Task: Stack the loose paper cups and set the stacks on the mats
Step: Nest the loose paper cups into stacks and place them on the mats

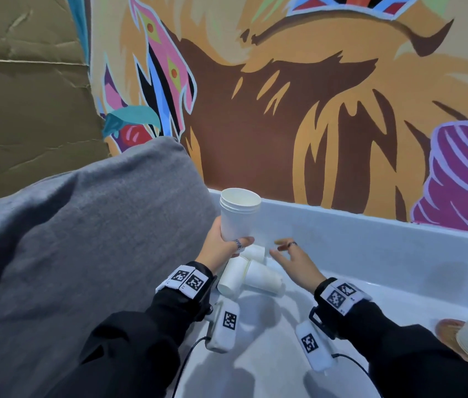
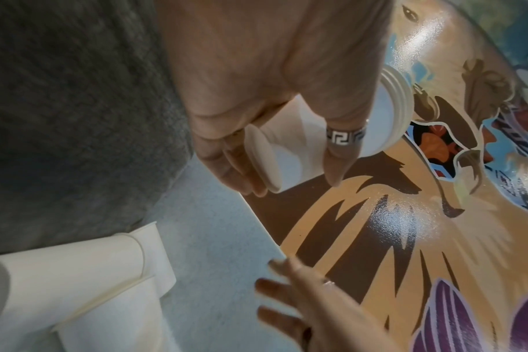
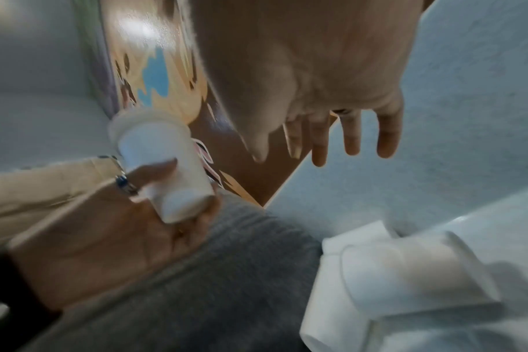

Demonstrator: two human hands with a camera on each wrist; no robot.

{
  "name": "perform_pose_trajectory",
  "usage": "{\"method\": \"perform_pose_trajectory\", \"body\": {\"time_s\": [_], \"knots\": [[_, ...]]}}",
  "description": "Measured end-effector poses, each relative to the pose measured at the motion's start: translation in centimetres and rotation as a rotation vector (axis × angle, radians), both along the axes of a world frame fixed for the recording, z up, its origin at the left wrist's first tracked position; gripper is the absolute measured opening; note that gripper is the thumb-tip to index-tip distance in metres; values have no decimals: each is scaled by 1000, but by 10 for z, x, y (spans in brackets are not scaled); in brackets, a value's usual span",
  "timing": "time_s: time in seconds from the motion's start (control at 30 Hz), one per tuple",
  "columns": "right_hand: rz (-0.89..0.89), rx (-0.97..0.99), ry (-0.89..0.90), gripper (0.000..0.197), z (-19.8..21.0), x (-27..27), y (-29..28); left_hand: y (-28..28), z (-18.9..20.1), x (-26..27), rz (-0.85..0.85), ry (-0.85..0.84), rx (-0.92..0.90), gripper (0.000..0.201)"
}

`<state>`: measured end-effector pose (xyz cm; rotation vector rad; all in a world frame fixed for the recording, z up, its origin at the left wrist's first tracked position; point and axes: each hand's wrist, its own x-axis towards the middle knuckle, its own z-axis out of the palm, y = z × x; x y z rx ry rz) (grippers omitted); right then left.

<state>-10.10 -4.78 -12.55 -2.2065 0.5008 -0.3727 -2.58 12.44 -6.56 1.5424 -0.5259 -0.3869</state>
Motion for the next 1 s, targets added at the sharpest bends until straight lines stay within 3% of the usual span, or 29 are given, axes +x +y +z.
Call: {"method": "perform_pose_trajectory", "body": {"time_s": [0.1,0.27,0.67,0.8,1.0], "knots": [[19,-132,218,49,-23,14,2,2,-2,7,23,10,5,56],[37,-297,402,66,-40,33,8,5,-6,16,53,4,15,53],[-9,-367,521,78,-72,60,12,12,-15,25,102,17,-14,51],[5,-485,570,76,-76,57,11,9,-18,23,95,25,-1,49],[97,-650,621,97,-76,36,-2,4,-18,17,69,22,1,49]]}}
